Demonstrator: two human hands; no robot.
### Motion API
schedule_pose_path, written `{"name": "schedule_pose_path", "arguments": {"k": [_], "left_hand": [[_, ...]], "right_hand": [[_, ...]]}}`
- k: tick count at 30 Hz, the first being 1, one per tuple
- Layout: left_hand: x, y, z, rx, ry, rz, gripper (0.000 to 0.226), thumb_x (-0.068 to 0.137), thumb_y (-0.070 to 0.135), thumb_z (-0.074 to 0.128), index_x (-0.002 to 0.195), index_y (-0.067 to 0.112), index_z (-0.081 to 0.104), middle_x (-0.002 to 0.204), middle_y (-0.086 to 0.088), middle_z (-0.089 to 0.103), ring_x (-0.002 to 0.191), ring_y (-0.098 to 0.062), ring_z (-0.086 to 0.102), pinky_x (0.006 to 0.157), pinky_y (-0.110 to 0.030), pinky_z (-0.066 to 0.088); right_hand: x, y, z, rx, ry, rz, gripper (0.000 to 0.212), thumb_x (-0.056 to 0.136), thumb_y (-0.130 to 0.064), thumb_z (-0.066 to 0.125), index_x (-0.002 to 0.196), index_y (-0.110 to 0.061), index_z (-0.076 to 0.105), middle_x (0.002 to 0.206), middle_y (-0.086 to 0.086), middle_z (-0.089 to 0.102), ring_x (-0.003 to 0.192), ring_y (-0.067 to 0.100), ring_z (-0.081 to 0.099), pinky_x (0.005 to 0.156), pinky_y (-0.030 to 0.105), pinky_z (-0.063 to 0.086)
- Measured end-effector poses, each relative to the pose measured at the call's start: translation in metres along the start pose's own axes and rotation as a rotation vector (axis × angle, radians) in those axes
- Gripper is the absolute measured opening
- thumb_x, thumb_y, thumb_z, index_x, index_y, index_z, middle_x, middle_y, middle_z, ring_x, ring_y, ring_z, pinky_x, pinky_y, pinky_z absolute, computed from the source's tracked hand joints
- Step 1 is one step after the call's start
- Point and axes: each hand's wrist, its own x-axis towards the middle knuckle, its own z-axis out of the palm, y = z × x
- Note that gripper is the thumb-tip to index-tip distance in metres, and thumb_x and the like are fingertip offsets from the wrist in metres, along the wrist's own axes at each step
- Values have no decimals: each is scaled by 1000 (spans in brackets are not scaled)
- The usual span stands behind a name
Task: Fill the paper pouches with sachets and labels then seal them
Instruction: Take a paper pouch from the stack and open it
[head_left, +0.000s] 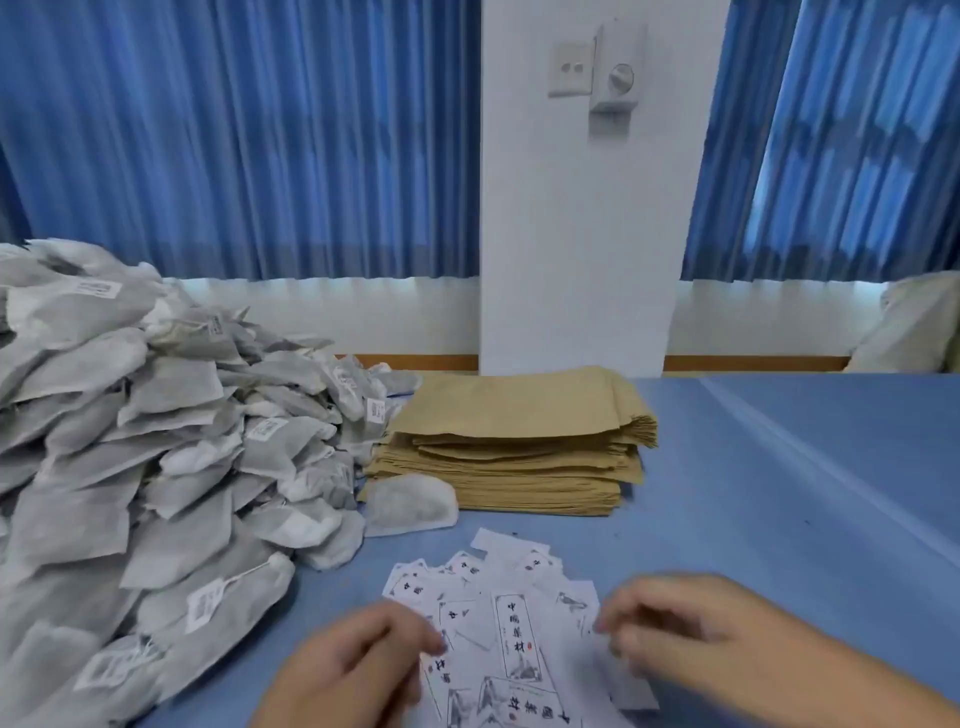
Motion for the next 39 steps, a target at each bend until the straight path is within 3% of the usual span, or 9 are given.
{"name": "schedule_pose_path", "arguments": {"k": [3, 7, 12, 17, 23, 29, 32, 35, 39], "left_hand": [[48, 31, 37, 15, 33, 53, 19, 74, 41, 57, 73, 30, 72, 59, 6, 62, 48, -9, 53, 47, -22, 40], [105, 15, 63, 178, 117, 42, 26, 93, 20, 51, 74, 28, 68, 64, 8, 63, 46, -4, 49, 45, -18, 40], [115, -25, 70, 465, 163, 31, 23, 94, 28, 49, 76, 34, 63, 73, 12, 65, 67, 1, 57, 57, -19, 43], [114, -27, 70, 518, 67, 74, 23, 92, 29, 49, 77, 40, 62, 69, 19, 64, 62, 1, 57, 55, -18, 39], [117, -29, 70, 567, 57, 152, 22, 94, 28, 46, 82, 40, 60, 84, 21, 61, 72, 7, 55, 66, -17, 46], [104, 0, 70, 547, 188, 600, 22, 97, 24, 43, 102, 28, 64, 92, 23, 52, 86, 6, 51, 73, -10, 38], [90, 30, 72, 392, 355, 892, 25, 91, 18, 43, 92, 14, 68, 84, 12, 56, 75, 1, 50, 68, -7, 35], [85, 50, 74, 335, 421, 992, 24, 88, 14, 45, 89, 11, 68, 84, 7, 57, 75, -2, 50, 69, -9, 35], [94, 46, 81, 367, 312, 733, 18, 88, 17, 49, 90, 23, 66, 86, 14, 60, 77, -4, 52, 70, -8, 36]], "right_hand": [[60, -23, -24, -140, 225, -42, 12, 90, -26, 62, 90, -38, 63, 93, -15, 62, 86, 4, 58, 72, 11, 41], [126, -12, -48, -449, 494, 9, 37, 87, -24, 61, 124, -23, 58, 122, -7, 51, 108, 13, 50, 87, 25, 41], [182, 2, -66, -898, 418, 113, 60, 87, -16, 57, 143, -27, 37, 151, -3, 28, 136, 23, 28, 103, 38, 29], [199, 17, -61, -1043, 443, 177, 37, 89, -8, 49, 116, -31, 60, 123, -4, 54, 115, 21, 44, 86, 33, 29], [191, 25, -66, -882, 819, 83, 19, 92, -20, 55, 88, -26, 73, 91, -6, 69, 97, 22, 47, 68, 28, 24], [160, 2, -48, -529, 1093, -187, 5, 84, -22, 73, 82, -26, 76, 81, -10, 65, 89, 16, 48, 57, 26, 36], [133, -2, -19, -475, 1086, -355, 7, 81, -14, 75, 85, -20, 76, 83, -7, 65, 84, 18, 53, 56, 31, 46], [103, 1, 11, -494, 912, -535, 11, 79, -12, 71, 89, -14, 76, 84, -3, 65, 80, 20, 58, 63, 33, 48], [73, 6, 33, -493, 525, -529, 20, 79, -26, 71, 97, -17, 73, 88, -7, 63, 85, 13, 56, 71, 30, 48]]}}
